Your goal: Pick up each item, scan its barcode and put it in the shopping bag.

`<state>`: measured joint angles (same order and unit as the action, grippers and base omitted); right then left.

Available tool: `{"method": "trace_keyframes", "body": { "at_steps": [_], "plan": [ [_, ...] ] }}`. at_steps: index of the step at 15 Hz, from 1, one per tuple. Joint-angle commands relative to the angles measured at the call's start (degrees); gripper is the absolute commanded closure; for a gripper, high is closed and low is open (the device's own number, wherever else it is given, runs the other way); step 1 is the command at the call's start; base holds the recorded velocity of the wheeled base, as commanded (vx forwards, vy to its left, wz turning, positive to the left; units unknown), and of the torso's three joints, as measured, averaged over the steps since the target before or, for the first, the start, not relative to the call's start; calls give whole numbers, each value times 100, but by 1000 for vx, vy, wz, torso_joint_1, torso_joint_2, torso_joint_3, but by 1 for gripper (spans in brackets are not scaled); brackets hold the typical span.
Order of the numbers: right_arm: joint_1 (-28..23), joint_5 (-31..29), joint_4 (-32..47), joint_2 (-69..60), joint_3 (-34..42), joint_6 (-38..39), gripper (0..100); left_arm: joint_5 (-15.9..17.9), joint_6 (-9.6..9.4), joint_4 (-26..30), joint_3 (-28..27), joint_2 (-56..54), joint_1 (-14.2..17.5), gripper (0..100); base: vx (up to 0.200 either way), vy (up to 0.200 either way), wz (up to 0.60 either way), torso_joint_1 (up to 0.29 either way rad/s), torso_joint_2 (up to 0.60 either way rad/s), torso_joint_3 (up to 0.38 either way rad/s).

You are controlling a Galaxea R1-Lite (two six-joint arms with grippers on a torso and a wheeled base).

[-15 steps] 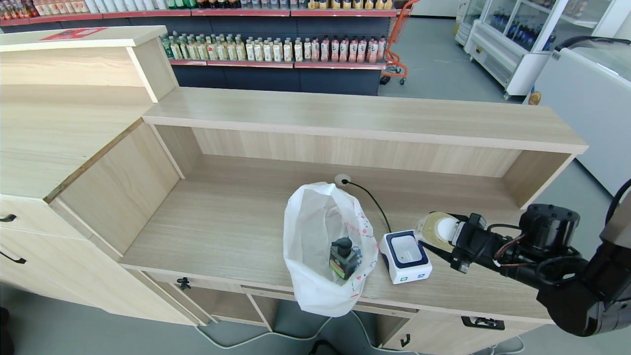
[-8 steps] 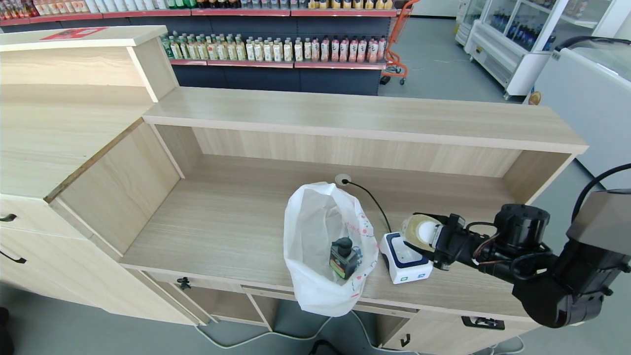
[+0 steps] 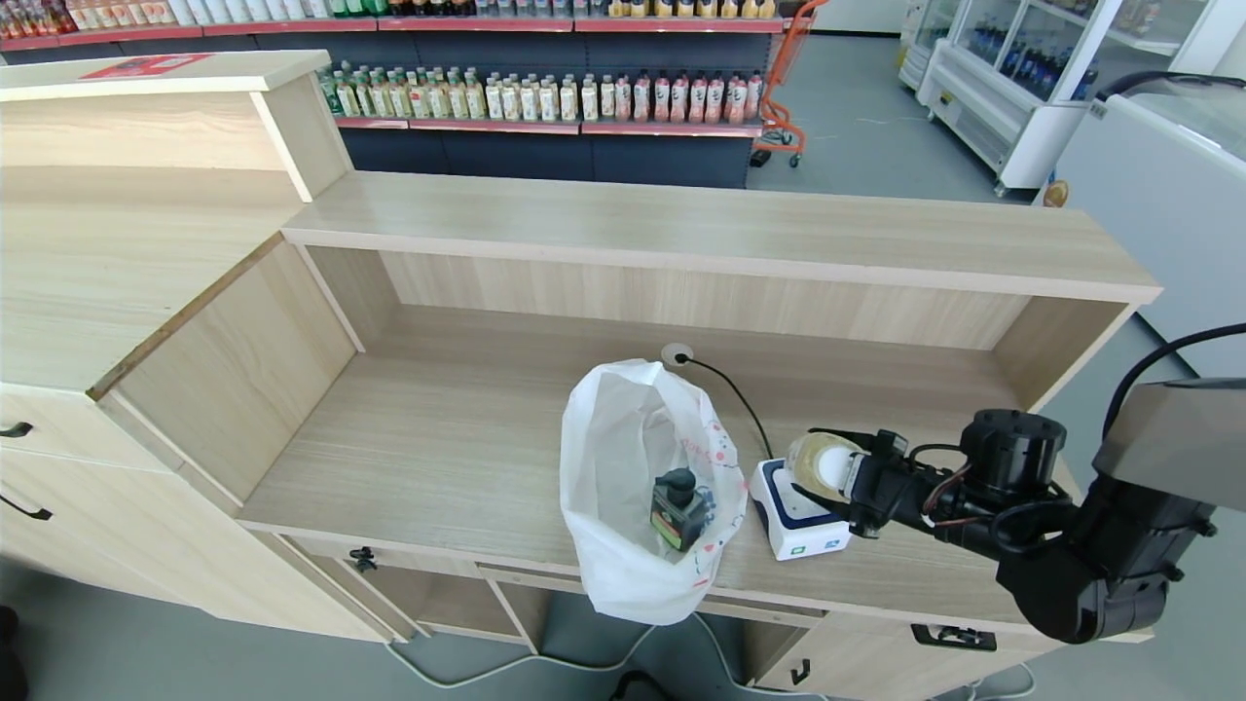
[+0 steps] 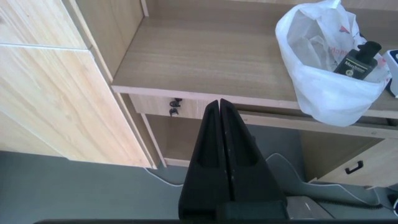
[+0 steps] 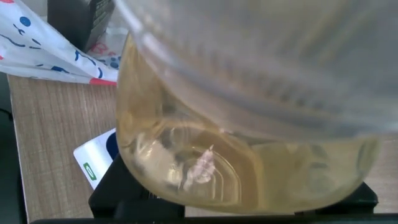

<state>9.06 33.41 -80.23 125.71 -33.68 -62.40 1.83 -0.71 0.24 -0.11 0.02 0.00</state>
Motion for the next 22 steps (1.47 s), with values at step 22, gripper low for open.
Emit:
{"method": "trace_keyframes", "body": {
  "at_steps": [22],
  "plan": [
    [-194, 438, 51, 411, -306, -211, 100, 2, 0, 2, -7, 6, 0, 100, 0, 0, 0, 0, 0, 0]
  ]
}}
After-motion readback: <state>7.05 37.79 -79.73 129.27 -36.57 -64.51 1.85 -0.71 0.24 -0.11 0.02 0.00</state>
